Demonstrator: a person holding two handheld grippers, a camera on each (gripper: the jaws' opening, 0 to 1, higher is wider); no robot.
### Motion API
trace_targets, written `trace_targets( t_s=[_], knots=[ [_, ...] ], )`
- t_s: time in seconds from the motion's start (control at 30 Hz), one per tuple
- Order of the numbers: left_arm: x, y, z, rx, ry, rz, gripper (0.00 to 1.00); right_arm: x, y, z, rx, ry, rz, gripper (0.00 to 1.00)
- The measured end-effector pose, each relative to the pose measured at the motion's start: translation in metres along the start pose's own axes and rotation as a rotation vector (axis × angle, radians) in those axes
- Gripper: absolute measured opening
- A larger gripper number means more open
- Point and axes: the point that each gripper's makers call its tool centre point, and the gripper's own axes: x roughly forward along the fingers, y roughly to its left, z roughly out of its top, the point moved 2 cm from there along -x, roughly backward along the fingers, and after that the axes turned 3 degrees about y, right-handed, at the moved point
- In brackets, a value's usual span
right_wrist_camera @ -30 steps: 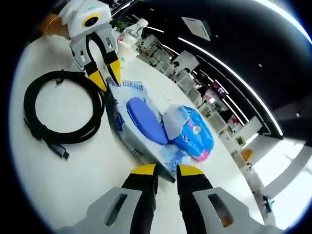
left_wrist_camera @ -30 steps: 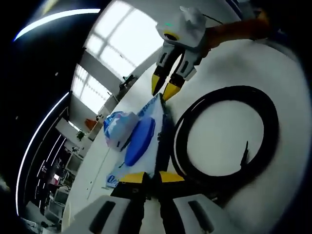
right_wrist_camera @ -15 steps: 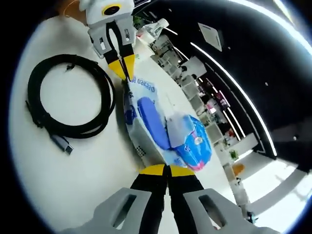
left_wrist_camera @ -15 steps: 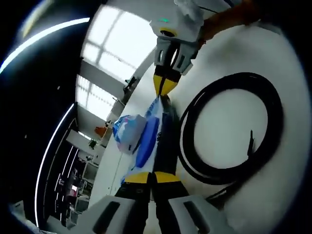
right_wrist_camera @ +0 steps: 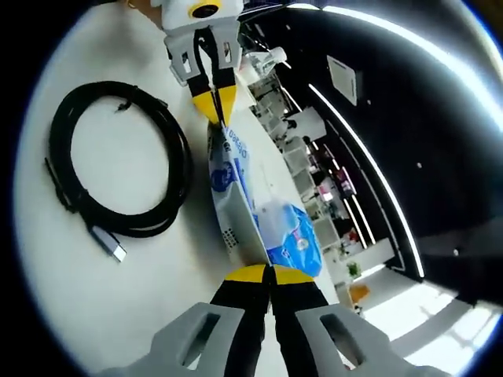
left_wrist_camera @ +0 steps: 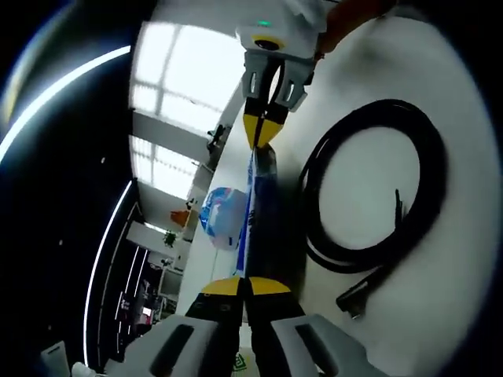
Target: Arrange the tabletop items into an orderly group along one side of the table until the central work area is clear of visible clutter.
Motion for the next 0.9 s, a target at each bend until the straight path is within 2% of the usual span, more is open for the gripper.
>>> trace_targets(
  t_s=[0.27, 0.9],
  knots=[
    [-0.009, -0.001, -0.009, -0.013, 0.018, -0.007, 0.0, 0.002, 0.007, 0.01, -0.005, -0.019, 0.023, 0.0],
    [-0.004, -0.012, -0.025, -0.038, 0.043, -0.046, 0.0, 0.009, 0.02, 0.016, 0.02, -0.033, 0.079, 0.0]
  ],
)
